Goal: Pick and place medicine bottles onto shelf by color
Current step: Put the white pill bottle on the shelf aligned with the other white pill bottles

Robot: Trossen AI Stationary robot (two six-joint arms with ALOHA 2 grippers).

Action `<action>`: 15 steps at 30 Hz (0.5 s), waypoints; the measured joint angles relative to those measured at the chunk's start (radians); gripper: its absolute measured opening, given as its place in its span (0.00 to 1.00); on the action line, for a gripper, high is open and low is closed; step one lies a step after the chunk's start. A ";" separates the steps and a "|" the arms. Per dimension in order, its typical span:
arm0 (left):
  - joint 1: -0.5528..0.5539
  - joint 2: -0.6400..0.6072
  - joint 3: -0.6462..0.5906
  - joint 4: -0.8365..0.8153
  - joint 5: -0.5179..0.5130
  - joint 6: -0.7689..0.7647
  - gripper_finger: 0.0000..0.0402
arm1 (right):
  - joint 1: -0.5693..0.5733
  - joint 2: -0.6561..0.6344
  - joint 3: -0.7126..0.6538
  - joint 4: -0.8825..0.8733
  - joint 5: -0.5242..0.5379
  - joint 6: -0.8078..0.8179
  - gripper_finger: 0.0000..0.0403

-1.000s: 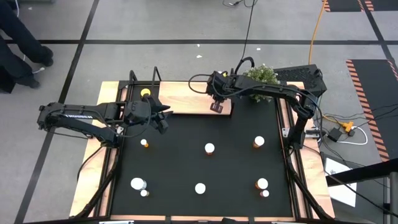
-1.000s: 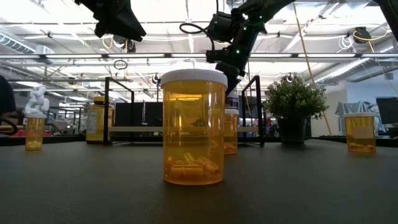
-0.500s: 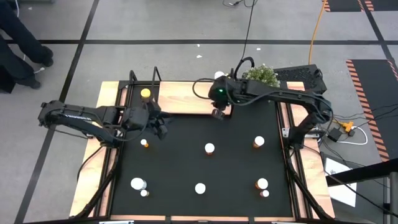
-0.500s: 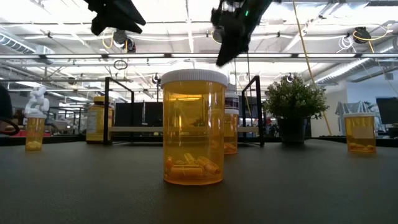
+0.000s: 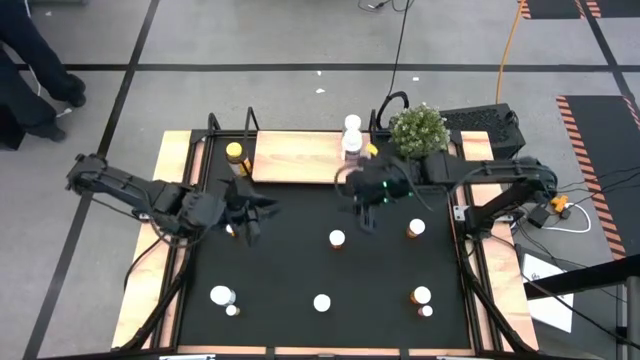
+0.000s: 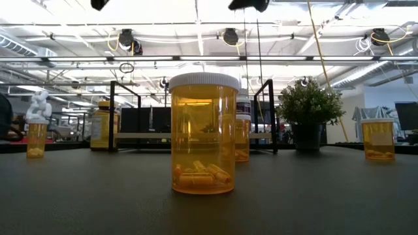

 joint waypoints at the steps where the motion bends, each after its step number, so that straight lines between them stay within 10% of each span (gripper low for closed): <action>1: -0.005 0.008 0.036 -0.049 -0.001 -0.019 0.30 | 0.021 0.001 0.000 0.011 0.000 -0.001 0.47; 10: -0.147 0.133 0.522 -0.979 0.025 -0.209 0.30 | 0.135 0.009 0.000 0.368 0.024 0.027 0.52; 15: -0.152 0.108 0.549 -1.137 0.042 -0.322 0.30 | 0.111 0.028 0.002 0.441 0.056 0.164 0.52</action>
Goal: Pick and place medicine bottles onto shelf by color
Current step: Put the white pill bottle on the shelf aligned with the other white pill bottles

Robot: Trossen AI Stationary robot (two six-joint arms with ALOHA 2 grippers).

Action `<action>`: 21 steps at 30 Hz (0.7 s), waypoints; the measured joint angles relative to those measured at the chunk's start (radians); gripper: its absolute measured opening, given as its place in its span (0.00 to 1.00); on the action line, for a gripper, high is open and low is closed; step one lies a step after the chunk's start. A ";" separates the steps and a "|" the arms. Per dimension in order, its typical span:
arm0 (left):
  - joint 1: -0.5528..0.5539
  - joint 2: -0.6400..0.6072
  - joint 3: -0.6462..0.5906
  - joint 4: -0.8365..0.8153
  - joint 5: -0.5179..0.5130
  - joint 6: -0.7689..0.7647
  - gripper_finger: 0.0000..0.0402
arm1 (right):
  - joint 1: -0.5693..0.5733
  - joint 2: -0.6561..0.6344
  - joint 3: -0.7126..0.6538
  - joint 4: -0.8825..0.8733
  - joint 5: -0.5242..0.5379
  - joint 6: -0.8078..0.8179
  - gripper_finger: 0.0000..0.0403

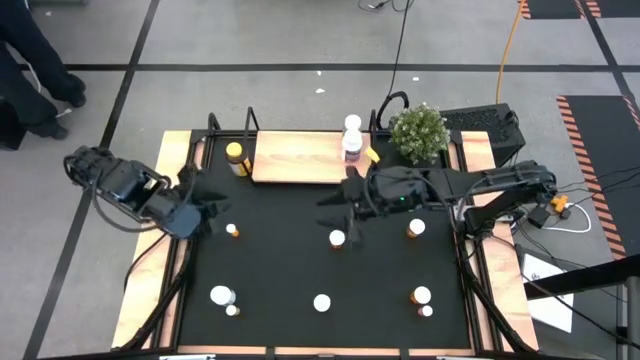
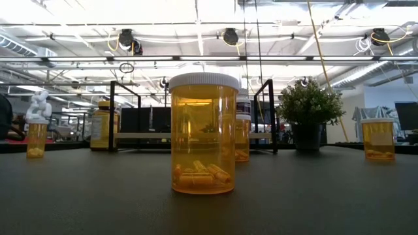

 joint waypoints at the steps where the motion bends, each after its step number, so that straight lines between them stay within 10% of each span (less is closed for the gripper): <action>1: -0.002 -0.011 -0.016 0.000 0.014 -0.027 0.30 | -0.007 0.011 0.000 0.010 0.002 0.018 0.52; 11: -0.174 -0.042 -0.281 -0.045 0.433 -0.401 0.37 | 0.015 0.234 0.000 0.315 -0.011 0.128 0.52; 21: -0.275 -0.063 -0.316 -0.041 0.524 -0.451 0.37 | 0.016 0.689 0.372 0.436 -0.165 0.077 0.63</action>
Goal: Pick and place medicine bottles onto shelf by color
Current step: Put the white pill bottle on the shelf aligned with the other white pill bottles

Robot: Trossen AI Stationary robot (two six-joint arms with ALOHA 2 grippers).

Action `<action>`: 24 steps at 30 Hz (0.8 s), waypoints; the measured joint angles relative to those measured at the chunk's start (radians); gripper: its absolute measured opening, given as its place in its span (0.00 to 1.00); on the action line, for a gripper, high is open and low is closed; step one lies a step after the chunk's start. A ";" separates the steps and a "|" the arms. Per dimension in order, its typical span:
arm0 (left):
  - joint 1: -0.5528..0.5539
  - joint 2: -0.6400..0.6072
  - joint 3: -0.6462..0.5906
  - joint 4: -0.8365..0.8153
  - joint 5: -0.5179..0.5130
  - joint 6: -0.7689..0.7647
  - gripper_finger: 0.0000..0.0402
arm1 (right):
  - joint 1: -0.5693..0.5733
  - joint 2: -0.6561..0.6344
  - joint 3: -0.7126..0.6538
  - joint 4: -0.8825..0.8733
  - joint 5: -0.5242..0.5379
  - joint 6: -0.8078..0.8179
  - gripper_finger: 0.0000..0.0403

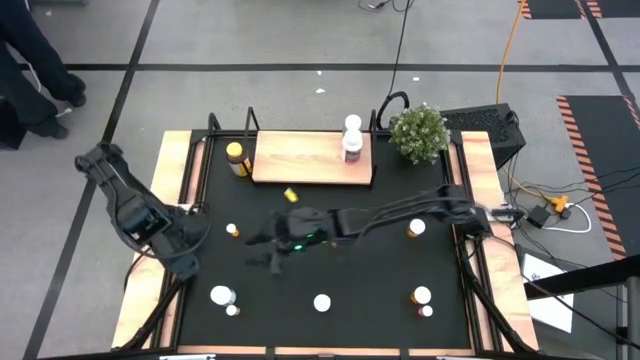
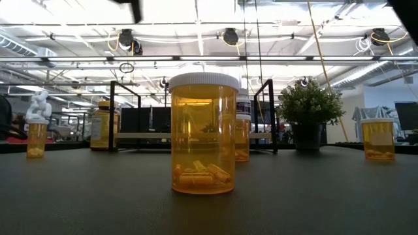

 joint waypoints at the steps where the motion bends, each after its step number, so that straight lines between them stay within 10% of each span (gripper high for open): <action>1: -0.003 -0.007 0.000 -0.001 0.014 -0.009 0.37 | -0.002 0.045 0.059 -0.008 -0.011 -0.019 0.65; 9: -0.049 -0.042 0.000 -0.001 0.115 -0.069 0.37 | -0.010 0.376 0.439 0.014 -0.048 -0.133 0.77; 24: -0.062 -0.041 0.000 0.031 0.100 -0.090 0.37 | -0.015 0.507 0.424 0.150 -0.101 -0.268 0.82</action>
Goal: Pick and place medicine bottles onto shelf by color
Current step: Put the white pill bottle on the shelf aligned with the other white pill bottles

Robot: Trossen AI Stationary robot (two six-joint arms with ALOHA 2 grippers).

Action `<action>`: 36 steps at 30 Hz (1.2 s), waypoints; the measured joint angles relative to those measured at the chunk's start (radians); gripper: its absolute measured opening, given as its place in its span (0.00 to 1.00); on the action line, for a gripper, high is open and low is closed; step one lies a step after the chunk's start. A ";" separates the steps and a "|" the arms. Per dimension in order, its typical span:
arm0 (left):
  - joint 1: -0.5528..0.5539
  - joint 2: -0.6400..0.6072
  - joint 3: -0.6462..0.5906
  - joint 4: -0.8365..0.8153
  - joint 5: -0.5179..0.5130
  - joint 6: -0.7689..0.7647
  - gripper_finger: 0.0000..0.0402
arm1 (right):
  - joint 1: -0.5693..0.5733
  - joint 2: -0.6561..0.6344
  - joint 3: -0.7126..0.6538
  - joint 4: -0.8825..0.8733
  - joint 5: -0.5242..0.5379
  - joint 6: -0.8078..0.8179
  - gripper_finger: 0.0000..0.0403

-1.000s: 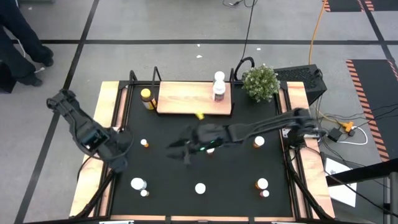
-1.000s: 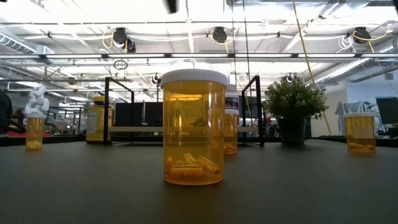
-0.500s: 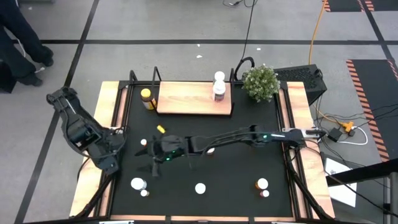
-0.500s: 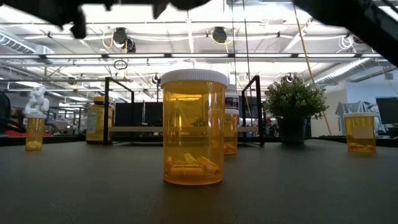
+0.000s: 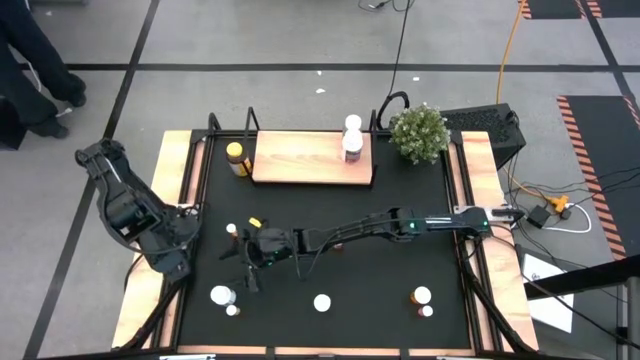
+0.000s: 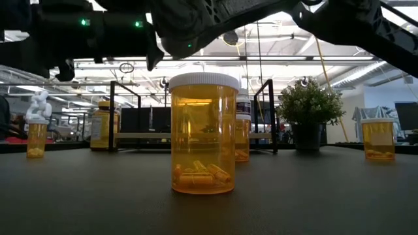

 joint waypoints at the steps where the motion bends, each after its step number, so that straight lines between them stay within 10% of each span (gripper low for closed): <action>1: -0.003 0.007 0.000 0.019 -0.015 -0.005 0.37 | 0.000 -0.001 0.000 0.002 -0.001 0.000 0.81; 13: -0.097 0.143 -0.141 0.352 -0.094 -0.015 0.37 | 0.008 -0.089 -0.001 -0.255 -0.019 0.016 0.81; 25: -0.114 0.309 -0.169 0.435 -0.149 -0.060 0.38 | -0.056 -0.377 -0.001 -0.954 0.015 -0.209 0.81; 36: -0.106 0.388 -0.169 0.441 -0.174 -0.125 0.67 | -0.131 -0.702 -0.408 -0.787 0.057 -0.145 0.81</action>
